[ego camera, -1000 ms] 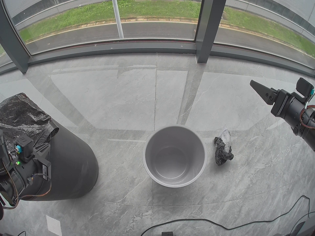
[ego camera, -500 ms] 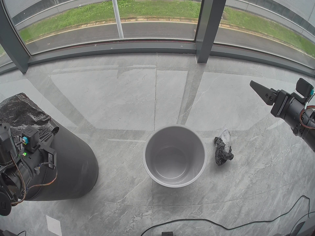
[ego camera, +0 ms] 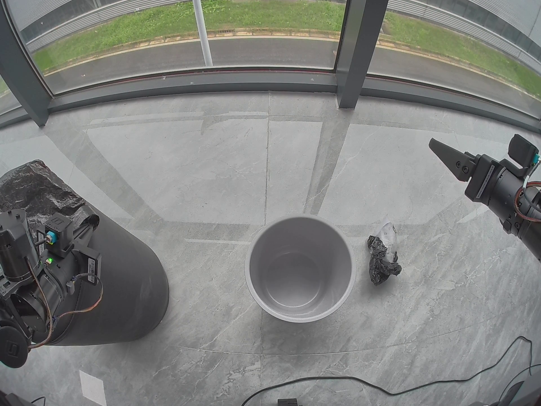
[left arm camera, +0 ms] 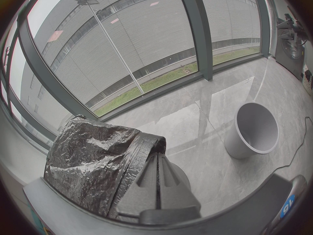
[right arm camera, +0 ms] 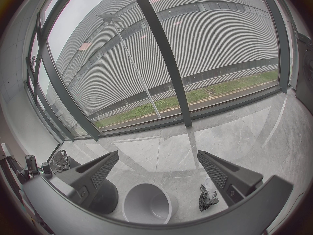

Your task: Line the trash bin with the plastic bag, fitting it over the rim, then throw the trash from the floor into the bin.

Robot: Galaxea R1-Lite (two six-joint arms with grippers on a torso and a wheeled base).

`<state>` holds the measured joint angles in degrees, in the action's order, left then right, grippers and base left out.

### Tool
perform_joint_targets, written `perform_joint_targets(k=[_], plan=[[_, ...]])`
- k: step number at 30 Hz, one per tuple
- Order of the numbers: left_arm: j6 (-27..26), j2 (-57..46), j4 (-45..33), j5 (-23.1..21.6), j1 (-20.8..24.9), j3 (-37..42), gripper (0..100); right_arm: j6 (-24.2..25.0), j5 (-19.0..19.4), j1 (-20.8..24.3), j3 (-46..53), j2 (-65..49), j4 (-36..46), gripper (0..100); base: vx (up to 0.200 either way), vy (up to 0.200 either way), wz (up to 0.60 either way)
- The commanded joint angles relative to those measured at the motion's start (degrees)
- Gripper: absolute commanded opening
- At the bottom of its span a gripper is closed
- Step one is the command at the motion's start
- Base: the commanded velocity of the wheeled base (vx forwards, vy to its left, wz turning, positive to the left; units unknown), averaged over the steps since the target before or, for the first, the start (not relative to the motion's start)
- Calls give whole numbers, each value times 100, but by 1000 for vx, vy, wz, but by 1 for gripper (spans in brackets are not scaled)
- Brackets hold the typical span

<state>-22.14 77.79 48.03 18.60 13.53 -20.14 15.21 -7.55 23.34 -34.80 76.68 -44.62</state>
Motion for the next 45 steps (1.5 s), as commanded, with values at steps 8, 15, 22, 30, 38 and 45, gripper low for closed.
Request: perform_joint_targets(k=[8,15,22,30,38,45], plan=[[-10,711,1077,249,-17,63,0,-1,8,3,44,-13,-12,100,0,0,0],[-1,922,1384,267,-26,63,0,-1,8,3,44,-4,-3,100,0,0,0],[34,966,1437,267,-96,19,0,-1,8,3,53,23,-12,100,0,0,0],[25,1019,1833,267,-202,54,0,-1,8,3,70,40,-12,100,0,0,0],[43,1072,2140,249,-413,19,0,-1,8,3,70,49,-3,100,0,0,0],[34,1221,2668,249,-448,10,0,-1,8,3,88,93,-12,100,0,0,0]])
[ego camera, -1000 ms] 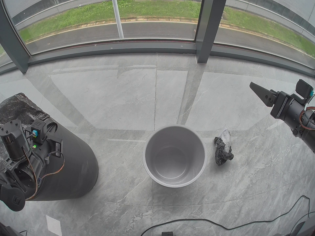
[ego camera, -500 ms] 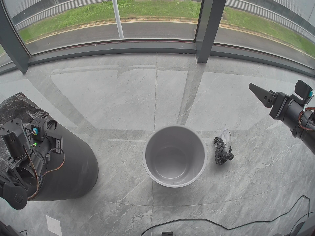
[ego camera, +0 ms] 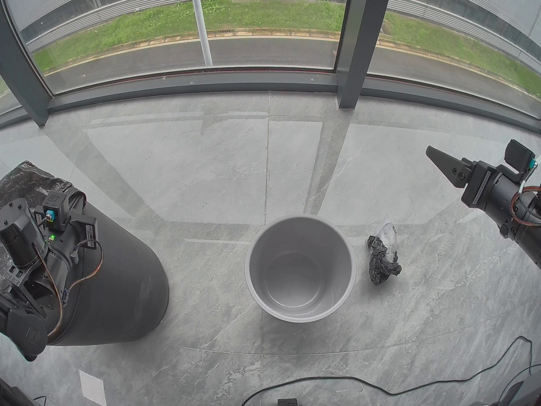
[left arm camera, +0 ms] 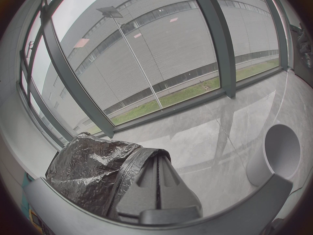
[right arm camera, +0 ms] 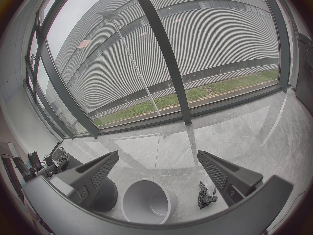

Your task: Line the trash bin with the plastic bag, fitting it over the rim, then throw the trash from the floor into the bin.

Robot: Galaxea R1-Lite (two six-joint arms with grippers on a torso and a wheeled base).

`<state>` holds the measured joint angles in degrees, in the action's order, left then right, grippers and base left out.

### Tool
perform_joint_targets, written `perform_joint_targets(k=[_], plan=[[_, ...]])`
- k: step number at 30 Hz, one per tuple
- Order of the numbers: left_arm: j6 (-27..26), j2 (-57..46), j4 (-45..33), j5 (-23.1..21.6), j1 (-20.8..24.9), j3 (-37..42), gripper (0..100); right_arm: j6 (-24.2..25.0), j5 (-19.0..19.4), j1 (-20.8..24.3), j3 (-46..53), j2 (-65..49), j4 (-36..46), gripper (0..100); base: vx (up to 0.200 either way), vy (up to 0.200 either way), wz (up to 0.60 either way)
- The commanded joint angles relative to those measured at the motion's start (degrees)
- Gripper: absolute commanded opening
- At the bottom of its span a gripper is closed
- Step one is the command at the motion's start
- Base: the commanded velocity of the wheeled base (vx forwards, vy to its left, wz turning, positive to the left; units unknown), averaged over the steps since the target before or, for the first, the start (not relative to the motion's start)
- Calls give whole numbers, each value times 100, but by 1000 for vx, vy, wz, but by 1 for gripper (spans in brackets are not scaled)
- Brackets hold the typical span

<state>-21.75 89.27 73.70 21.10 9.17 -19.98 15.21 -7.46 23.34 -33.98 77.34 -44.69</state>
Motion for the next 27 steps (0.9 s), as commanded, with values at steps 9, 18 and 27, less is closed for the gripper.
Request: perform_joint_targets(k=[9,18,27], plan=[[4,-226,179,-1,-3,12,0,-1,-1,3,5,89,-5,100,0,0,0],[4,-551,179,17,-3,12,0,8,-1,3,-13,97,-5,100,0,0,0],[13,-516,179,-10,217,390,0,8,-1,3,5,106,-5,100,0,0,0]])
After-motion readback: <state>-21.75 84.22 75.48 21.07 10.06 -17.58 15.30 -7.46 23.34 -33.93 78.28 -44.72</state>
